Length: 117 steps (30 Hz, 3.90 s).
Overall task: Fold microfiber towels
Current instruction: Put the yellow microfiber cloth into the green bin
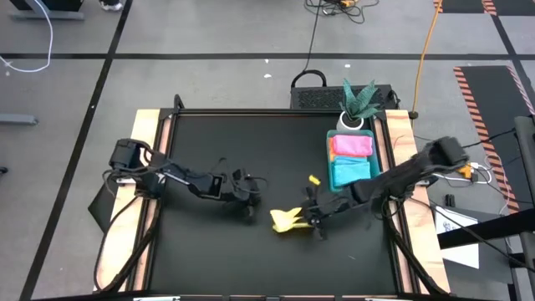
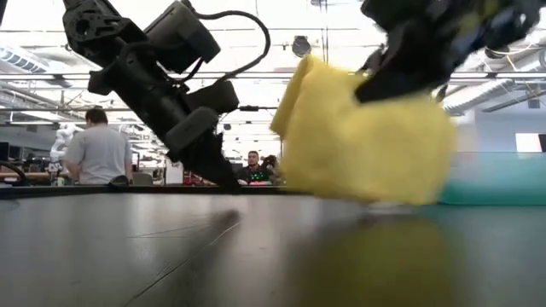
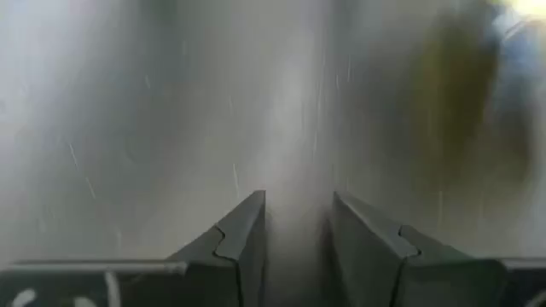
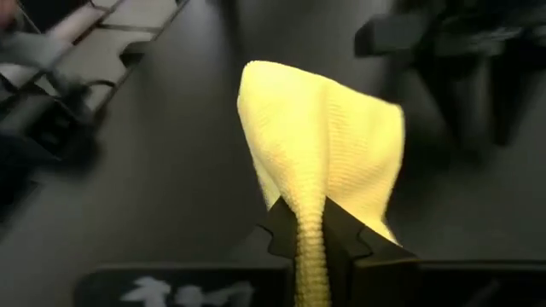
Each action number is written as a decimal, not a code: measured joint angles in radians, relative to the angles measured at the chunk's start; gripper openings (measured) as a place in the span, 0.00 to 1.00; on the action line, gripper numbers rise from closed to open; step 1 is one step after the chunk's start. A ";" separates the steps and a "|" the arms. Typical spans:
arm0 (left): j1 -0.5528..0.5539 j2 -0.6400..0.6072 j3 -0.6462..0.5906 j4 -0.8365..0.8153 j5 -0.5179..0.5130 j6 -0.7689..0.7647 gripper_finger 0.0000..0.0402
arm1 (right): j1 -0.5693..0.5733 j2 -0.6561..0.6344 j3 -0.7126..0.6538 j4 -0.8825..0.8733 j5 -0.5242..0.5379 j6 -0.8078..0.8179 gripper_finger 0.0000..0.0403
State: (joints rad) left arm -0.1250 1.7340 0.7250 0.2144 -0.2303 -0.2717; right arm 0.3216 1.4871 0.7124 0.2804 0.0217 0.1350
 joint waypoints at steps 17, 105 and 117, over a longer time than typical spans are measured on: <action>-0.043 0.000 -0.001 0.006 -0.060 -0.002 0.35 | -0.016 -0.733 0.000 -0.942 0.663 -0.163 0.02; -0.045 0.000 -0.001 0.034 -0.059 -0.020 0.35 | -0.548 -0.365 0.095 -1.458 0.212 -0.060 0.03; -0.045 0.000 -0.001 0.039 -0.059 -0.020 0.35 | -0.763 -0.156 0.094 -1.418 0.102 -0.145 0.00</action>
State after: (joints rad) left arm -0.1696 1.7336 0.7238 0.2531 -0.2893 -0.2913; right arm -0.4418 1.3315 0.8068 -1.1373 0.1236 -0.0099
